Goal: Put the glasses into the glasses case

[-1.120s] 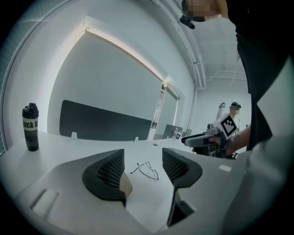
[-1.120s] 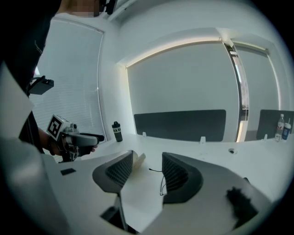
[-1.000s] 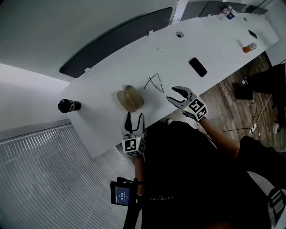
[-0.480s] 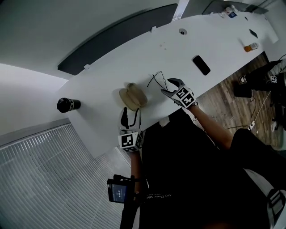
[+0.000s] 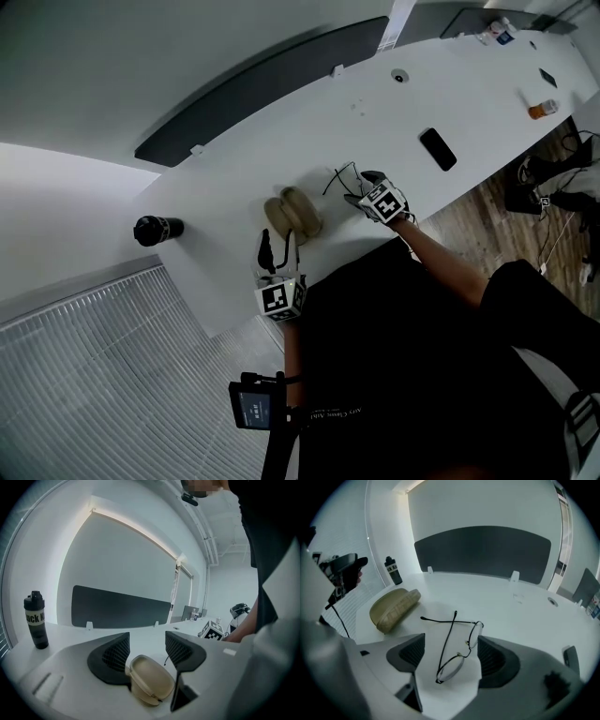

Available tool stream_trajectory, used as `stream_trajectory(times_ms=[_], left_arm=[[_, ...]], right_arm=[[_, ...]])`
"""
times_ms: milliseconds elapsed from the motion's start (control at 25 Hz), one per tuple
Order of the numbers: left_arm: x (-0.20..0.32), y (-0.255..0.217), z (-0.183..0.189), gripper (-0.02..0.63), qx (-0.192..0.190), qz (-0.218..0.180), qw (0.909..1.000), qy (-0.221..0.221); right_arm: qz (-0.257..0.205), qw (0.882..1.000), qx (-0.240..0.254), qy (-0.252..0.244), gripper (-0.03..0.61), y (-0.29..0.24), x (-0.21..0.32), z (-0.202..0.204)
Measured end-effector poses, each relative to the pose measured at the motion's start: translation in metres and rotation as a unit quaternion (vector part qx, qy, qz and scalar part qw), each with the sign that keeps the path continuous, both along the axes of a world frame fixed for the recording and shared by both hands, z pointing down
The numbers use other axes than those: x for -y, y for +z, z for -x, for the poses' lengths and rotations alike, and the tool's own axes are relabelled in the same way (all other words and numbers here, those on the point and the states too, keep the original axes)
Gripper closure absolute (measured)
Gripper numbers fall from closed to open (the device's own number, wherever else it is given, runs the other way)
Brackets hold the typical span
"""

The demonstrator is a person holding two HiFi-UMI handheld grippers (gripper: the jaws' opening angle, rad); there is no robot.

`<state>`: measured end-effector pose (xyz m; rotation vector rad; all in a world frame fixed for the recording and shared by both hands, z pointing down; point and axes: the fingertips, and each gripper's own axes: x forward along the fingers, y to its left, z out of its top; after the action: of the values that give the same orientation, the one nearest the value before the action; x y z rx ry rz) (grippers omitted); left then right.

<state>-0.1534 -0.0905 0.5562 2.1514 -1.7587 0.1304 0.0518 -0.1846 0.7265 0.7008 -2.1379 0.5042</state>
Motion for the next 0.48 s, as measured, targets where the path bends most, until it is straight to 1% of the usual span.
stream_trajectory(times_ms=[120,320,400,480], left_arm=[[0.007,0.001,0.003,0.37,0.005,-0.003,1.0,0.001],[0.013,0.001,-0.001,0.37,0.002,0.008,0.9996,0.026],[0.013,0.003,0.002,0.37,0.004,0.008,0.9997,0.023],[0.011,0.007,0.005,0.371,0.005,0.007,0.9998,0.02]], right_arm=[[0.017,1.0,-0.001,0.026,0.236,0.009,0.01,-0.002],[0.041,0.998,-0.014,0.046,0.238,0.026,0.014,0.0],[0.037,0.998,-0.026,0.054,0.238,0.032,0.014,-0.004],[0.023,0.998,-0.037,0.052,0.238,0.036,0.013,-0.006]])
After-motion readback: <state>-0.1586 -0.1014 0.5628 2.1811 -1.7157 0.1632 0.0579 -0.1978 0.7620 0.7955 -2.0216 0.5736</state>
